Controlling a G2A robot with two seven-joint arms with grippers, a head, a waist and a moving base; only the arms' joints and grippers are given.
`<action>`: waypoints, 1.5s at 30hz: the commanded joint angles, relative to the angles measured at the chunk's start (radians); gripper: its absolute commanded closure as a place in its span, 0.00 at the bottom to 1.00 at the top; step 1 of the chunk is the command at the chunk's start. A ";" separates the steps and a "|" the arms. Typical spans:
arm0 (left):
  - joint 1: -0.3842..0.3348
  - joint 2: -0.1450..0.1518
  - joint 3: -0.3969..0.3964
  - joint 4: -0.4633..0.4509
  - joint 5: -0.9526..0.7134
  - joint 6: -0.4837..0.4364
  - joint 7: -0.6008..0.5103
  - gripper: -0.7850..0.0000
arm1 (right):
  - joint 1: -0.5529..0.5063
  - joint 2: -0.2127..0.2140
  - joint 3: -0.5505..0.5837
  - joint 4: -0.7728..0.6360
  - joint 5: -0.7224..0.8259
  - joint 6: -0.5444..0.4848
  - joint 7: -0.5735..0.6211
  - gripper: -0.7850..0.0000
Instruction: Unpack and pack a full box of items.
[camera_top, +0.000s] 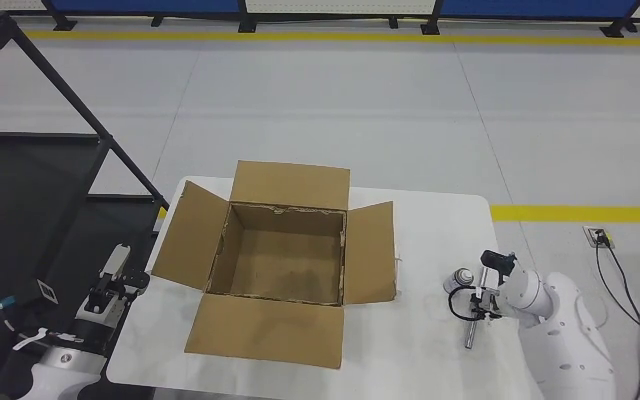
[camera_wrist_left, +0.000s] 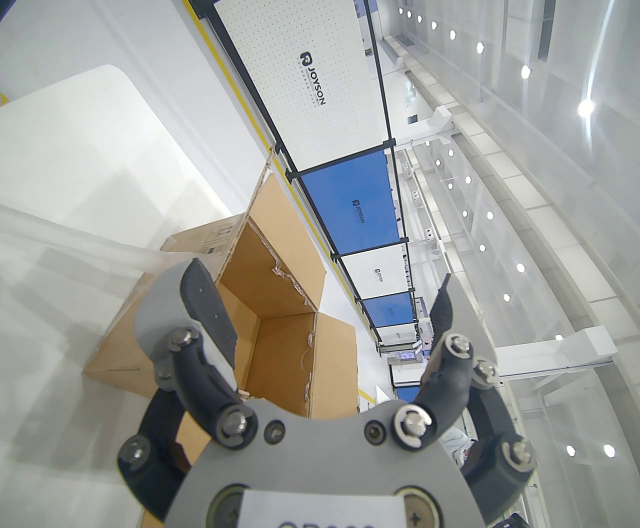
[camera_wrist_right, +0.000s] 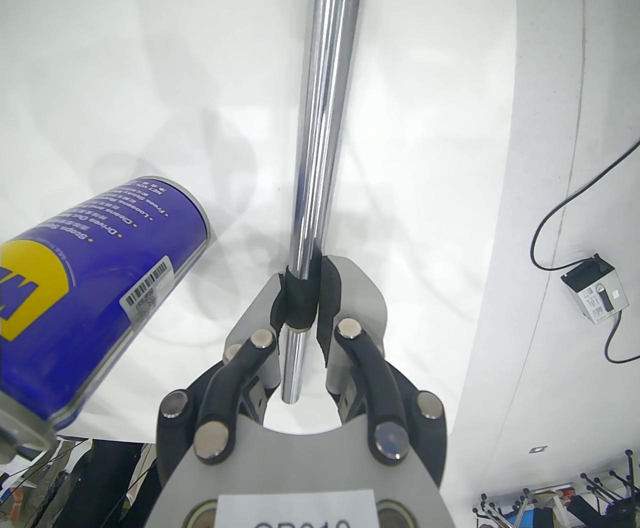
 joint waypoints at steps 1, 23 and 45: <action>0.000 0.000 0.000 0.000 0.000 0.000 0.000 0.00 | 0.002 0.001 0.003 0.002 0.006 0.002 -0.002 1.00; 0.000 0.000 0.000 0.000 0.000 0.000 0.000 0.00 | -0.137 0.027 0.152 -0.736 0.221 0.132 -0.023 1.00; 0.000 0.000 0.000 0.000 0.000 0.000 0.000 0.00 | 0.497 -0.147 -0.816 -0.467 0.184 0.309 -0.126 1.00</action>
